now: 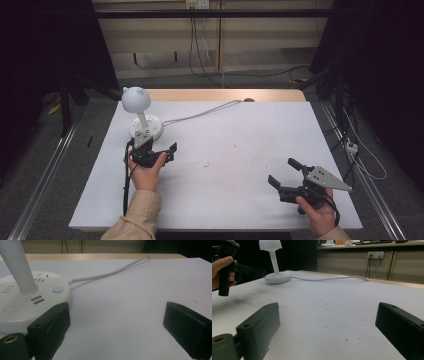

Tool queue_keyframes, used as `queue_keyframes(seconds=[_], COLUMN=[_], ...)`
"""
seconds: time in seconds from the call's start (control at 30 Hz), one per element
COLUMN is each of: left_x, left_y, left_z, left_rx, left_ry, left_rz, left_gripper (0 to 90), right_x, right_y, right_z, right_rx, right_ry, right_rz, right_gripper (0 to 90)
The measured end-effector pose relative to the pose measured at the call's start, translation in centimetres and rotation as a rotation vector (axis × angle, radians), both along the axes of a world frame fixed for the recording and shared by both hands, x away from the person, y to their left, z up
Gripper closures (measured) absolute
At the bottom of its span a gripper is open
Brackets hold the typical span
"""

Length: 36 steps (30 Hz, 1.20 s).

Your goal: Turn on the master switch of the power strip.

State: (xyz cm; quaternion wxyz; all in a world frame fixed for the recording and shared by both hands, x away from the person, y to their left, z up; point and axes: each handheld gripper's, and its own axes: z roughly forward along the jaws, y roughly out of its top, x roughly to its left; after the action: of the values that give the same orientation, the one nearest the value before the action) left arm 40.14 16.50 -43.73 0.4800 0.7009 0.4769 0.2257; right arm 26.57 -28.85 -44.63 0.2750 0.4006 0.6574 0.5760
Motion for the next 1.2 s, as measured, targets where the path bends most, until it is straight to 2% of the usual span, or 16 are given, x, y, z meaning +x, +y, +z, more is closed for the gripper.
queue_keyframes(seconds=[0.17, 0.23, 0.33, 0.5, 0.6, 0.83, 1.2], left_x=[-0.8, -1.1, -1.4, -2.1, -2.4, -3.1, -4.1], left_y=[0.7, 0.9, 1.2, 2.1, 2.5, 3.3, 4.2], left_z=[0.0, 0.1, 0.1, 0.0, 0.0, 0.2, 0.4], left_rx=[0.003, -0.011, 0.0, -0.032, -0.033, -0.049, -0.05], left_ry=[-0.006, -0.012, -0.017, -0.02, -0.019, -0.054, -0.07], left_rz=[-0.015, -0.018, -0.032, -0.039, -0.054, -0.079, -0.113], left_gripper=[6.6, 6.5, 6.5, 6.1, 6.0, 6.0, 5.9], right_x=[0.0, 0.0, 0.0, -0.1, -0.1, 0.0, 0.1], right_y=[0.0, 0.0, 0.0, 0.2, 0.4, 0.5, 0.8], right_z=[0.0, 0.0, 0.0, 0.1, 0.2, 0.1, 0.1], right_rx=[0.002, 0.004, -0.001, -0.007, -0.01, -0.019, -0.02], right_ry=[0.0, 0.001, 0.001, -0.004, -0.008, -0.005, -0.002], right_rz=[-0.004, -0.007, -0.006, 0.0, 0.006, 0.012, 0.016], right_gripper=[5.1, 5.1, 5.1, 5.1, 5.1, 5.1, 5.1])
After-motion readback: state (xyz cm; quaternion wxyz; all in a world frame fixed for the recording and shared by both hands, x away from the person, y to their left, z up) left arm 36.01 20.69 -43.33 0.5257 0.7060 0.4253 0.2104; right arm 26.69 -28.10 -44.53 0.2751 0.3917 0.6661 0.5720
